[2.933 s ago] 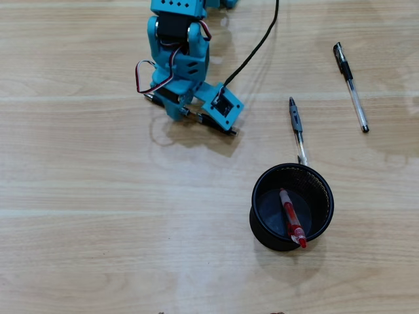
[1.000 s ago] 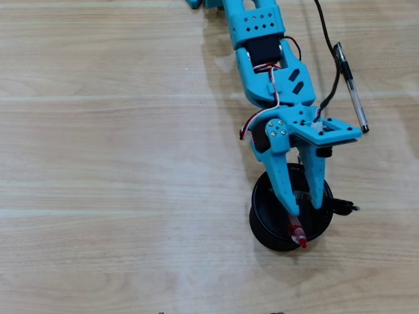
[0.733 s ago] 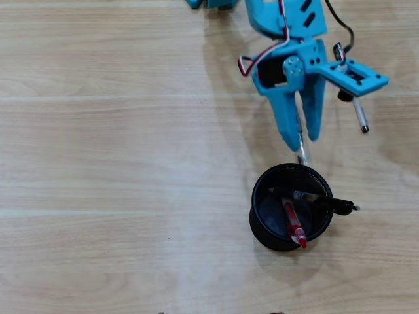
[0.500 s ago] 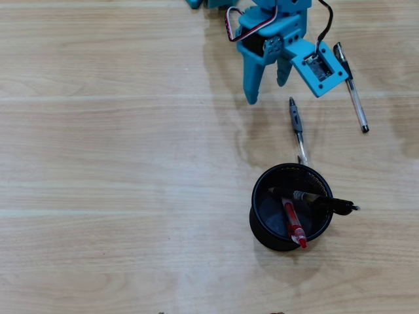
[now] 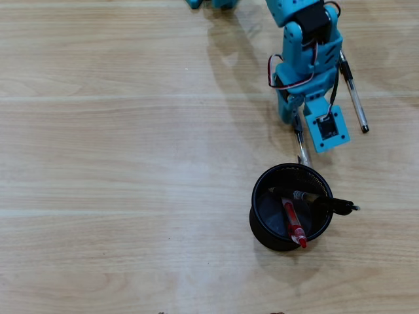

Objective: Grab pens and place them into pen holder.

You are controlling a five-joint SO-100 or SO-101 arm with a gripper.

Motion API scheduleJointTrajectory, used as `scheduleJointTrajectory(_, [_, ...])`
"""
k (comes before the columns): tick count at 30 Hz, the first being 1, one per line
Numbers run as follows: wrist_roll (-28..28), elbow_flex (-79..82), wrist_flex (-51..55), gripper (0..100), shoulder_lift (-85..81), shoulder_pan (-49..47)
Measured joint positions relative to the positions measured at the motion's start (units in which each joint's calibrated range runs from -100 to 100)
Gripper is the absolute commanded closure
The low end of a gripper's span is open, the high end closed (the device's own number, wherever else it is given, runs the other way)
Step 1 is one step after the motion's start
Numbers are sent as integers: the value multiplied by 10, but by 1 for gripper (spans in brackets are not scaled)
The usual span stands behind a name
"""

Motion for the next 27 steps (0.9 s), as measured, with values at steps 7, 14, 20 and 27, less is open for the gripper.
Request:
scheduleJointTrajectory(7, [0, -5, -15, 82, 31, -3])
scheduleJointTrajectory(14, [-3, -12, -20, 99, 42, 4])
scheduleJointTrajectory(20, [-3, -10, -17, 98, 42, 5])
scheduleJointTrajectory(27, [-3, -3, 114, 98, -87, 3])
